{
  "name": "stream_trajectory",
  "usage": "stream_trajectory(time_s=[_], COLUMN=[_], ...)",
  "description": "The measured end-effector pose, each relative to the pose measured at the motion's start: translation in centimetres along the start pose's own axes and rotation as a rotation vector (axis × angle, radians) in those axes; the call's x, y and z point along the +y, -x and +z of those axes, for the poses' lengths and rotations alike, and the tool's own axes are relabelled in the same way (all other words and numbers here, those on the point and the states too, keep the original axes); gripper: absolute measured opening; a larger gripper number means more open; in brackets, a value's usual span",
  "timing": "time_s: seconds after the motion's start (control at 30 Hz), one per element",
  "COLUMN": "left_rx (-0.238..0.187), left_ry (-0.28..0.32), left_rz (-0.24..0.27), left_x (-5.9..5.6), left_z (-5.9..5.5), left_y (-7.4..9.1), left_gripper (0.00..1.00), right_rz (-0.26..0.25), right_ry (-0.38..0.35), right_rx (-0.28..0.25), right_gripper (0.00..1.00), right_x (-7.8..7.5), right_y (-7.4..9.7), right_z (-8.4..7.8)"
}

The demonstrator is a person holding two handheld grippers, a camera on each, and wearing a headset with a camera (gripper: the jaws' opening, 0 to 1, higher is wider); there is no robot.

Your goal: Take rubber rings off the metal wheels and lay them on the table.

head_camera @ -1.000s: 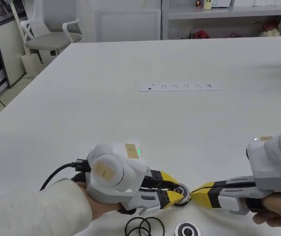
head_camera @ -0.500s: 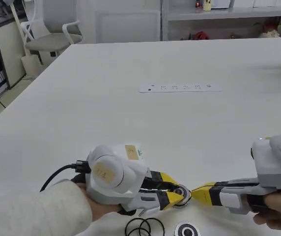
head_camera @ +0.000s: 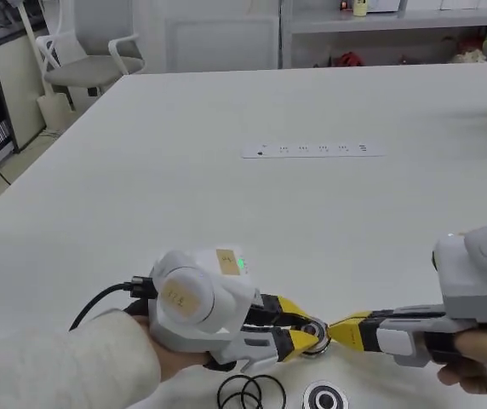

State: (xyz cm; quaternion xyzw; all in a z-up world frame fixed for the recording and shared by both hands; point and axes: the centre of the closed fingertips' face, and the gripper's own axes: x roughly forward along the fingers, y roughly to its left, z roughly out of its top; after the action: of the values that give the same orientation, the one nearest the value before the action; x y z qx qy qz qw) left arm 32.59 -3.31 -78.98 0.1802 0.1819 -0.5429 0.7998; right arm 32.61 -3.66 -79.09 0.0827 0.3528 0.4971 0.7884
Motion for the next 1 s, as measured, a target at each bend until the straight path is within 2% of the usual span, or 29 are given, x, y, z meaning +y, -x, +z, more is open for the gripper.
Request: stream_trajectory(time_s=[1.0], left_rx=[-0.001], left_ry=[-0.005], left_rz=[0.003], left_x=[-0.06], left_z=[0.03], left_y=[0.09], left_gripper=[0.12], right_rz=[0.013], right_ry=[0.019], right_rx=[0.0], right_gripper=[0.0], right_x=[0.48], right_y=[-0.22], right_z=[0.3])
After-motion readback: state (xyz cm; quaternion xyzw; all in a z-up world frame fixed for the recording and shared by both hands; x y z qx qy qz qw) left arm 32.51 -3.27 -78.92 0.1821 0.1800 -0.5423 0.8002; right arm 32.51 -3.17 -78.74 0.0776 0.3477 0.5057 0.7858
